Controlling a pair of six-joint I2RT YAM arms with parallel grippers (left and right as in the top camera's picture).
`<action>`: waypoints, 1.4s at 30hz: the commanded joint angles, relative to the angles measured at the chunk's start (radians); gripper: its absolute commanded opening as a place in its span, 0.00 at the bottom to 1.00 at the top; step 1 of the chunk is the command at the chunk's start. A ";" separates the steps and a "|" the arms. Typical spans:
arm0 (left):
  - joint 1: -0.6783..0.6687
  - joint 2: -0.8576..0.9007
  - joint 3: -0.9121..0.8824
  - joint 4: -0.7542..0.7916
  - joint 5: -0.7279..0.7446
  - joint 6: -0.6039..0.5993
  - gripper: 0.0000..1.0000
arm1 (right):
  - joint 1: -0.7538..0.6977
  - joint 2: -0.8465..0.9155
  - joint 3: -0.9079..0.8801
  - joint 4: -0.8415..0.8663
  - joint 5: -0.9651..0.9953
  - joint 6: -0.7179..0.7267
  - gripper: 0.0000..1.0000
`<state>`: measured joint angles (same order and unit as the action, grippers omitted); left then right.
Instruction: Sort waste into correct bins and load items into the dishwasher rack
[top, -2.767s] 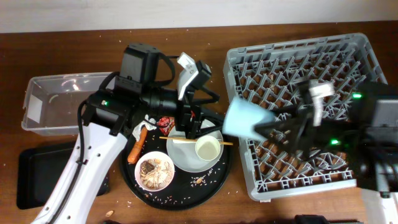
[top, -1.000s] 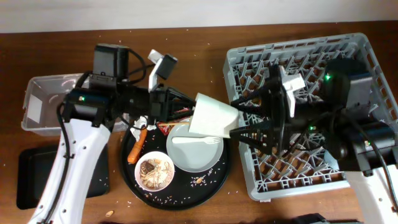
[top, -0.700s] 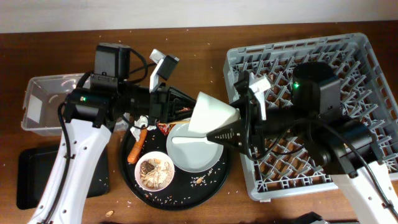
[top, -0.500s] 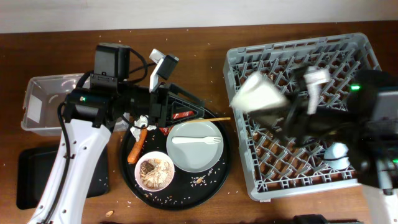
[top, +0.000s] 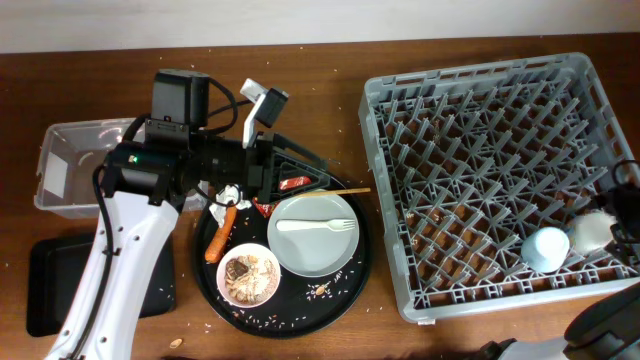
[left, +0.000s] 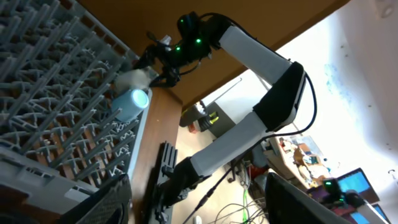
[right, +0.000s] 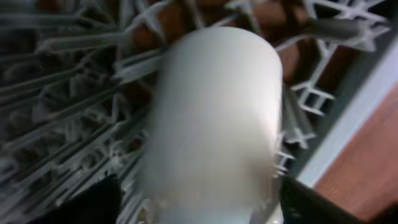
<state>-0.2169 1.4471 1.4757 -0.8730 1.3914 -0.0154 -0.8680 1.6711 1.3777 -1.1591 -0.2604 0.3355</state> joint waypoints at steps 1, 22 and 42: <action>0.001 -0.005 0.006 -0.041 -0.122 0.009 0.69 | 0.000 -0.052 0.126 -0.041 -0.185 -0.054 0.84; -0.020 -0.055 0.029 -0.362 -1.403 -0.268 0.57 | 1.418 0.113 0.217 0.148 0.089 -0.605 0.76; 0.052 -0.146 0.029 -0.476 -1.444 -0.276 0.99 | 1.505 0.389 0.212 0.362 0.258 -0.822 0.04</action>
<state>-0.1696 1.3163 1.4925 -1.3472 -0.0353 -0.2852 0.6304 2.1365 1.5871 -0.7963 -0.0410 -0.5217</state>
